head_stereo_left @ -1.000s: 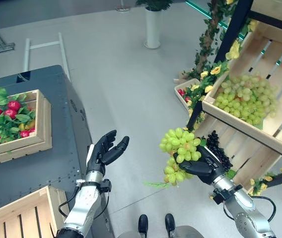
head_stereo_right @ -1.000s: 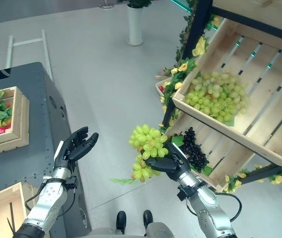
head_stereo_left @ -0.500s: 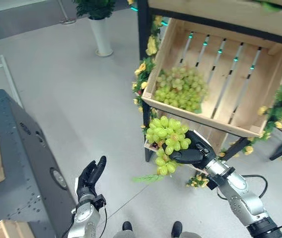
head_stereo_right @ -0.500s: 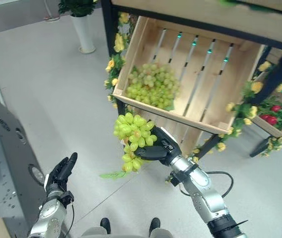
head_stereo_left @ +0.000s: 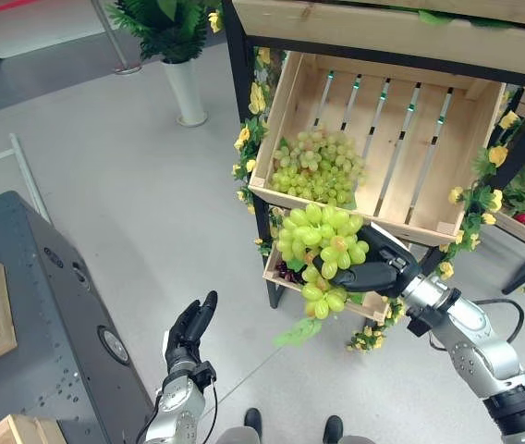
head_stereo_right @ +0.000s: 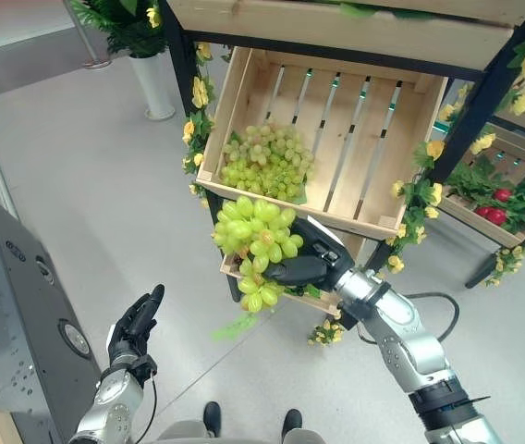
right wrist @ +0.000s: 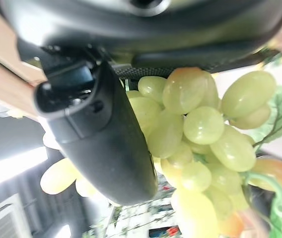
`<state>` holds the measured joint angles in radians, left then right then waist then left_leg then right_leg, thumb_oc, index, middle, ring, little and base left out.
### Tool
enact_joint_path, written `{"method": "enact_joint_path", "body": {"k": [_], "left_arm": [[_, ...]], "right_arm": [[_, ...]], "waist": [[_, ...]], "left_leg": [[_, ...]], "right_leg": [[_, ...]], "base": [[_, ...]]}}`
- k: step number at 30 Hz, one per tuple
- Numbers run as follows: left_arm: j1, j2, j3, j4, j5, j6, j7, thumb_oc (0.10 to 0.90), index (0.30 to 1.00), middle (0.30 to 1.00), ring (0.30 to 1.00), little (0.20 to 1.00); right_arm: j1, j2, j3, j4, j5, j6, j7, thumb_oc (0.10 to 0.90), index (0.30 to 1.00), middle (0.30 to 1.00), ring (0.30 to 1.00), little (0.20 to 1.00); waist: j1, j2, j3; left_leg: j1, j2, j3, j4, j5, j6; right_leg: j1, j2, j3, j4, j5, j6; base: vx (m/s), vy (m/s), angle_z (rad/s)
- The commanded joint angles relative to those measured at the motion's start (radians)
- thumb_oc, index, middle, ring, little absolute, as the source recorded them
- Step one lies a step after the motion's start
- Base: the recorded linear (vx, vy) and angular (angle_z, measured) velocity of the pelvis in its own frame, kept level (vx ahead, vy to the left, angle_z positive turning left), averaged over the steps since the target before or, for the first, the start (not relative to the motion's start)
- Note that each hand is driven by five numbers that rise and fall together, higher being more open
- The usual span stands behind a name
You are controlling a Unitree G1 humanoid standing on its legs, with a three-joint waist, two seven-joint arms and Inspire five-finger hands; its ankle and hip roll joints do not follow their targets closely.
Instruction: Pick up the fruits from the basket on one side to the basket on the other side
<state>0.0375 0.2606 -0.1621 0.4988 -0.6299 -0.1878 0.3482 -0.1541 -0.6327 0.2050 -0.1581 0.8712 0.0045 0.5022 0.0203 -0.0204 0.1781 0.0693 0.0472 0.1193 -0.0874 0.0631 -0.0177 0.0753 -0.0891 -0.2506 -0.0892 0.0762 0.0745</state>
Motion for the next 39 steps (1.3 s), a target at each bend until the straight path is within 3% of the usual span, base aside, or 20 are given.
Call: {"method": "enact_joint_path", "body": {"k": [1,6,7,19,26,39], "left_arm": [[-0.12,0.065,0.007,0.011,0.057,-0.085,-0.006,0.8,0.9,0.9,0.9,0.9],[-0.119,0.068,0.006,0.022,0.054,-0.074,-0.017,0.8,0.9,0.9,0.9,0.9],[-0.114,0.067,0.006,0.017,0.049,-0.07,-0.018,0.8,0.9,0.9,0.9,0.9],[-0.054,0.084,0.012,0.017,0.034,-0.079,-0.039,0.8,0.9,0.9,0.9,0.9],[-0.027,0.097,-0.006,0.009,0.016,-0.085,-0.049,0.8,0.9,0.9,0.9,0.9],[-0.02,0.108,-0.034,0.001,0.007,-0.088,-0.042,0.8,0.9,0.9,0.9,0.9]], "right_arm": [[-0.21,0.049,-0.079,-0.042,0.168,-0.05,0.016,0.4,0.3,0.3,0.3,0.3],[-0.312,0.063,-0.073,0.066,0.12,-0.058,-0.079,0.4,0.3,0.3,0.3,0.3],[-0.357,0.028,-0.071,0.118,0.028,-0.08,-0.17,0.4,0.3,0.3,0.3,0.3],[-0.565,-0.191,-0.082,0.453,-0.161,-0.105,-0.414,0.4,0.3,0.3,0.3,0.3],[-0.702,-0.307,0.013,0.597,-0.363,-0.097,-0.59,0.4,0.3,0.3,0.3,0.3],[-0.84,-0.383,0.128,0.733,-0.551,-0.051,-0.75,0.4,0.3,0.3,0.3,0.3]], "waist": [[0.02,-0.034,-0.075],[0.038,-0.03,-0.092],[0.046,-0.031,-0.097],[0.084,-0.042,-0.107],[0.109,-0.045,-0.109],[0.128,-0.043,-0.111]], "left_leg": [[0.046,-0.016,0.019,0.023,-0.125,-0.013],[0.062,-0.015,0.033,0.017,-0.134,-0.009],[0.065,-0.016,0.033,0.017,-0.136,-0.005],[0.088,-0.012,0.024,0.0,-0.141,-0.002],[0.09,-0.017,0.008,0.0,-0.142,0.001],[0.093,-0.021,-0.007,0.0,-0.143,0.006]], "right_leg": [[0.093,-0.005,-0.025,0.002,-0.113,0.001],[0.103,-0.007,-0.045,0.002,-0.115,0.001],[0.104,-0.009,-0.049,0.002,-0.114,0.002],[0.121,-0.008,-0.072,0.002,-0.118,0.002],[0.13,-0.012,-0.09,0.002,-0.118,0.005],[0.142,-0.017,-0.105,0.002,-0.119,0.008]], "base": [[0.11,0.08,-0.04],[0.05,0.042,-0.04],[0.04,0.047,0.03],[0.04,0.033,0.03],[0.03,0.022,0.08],[0.01,0.01,0.04]]}}
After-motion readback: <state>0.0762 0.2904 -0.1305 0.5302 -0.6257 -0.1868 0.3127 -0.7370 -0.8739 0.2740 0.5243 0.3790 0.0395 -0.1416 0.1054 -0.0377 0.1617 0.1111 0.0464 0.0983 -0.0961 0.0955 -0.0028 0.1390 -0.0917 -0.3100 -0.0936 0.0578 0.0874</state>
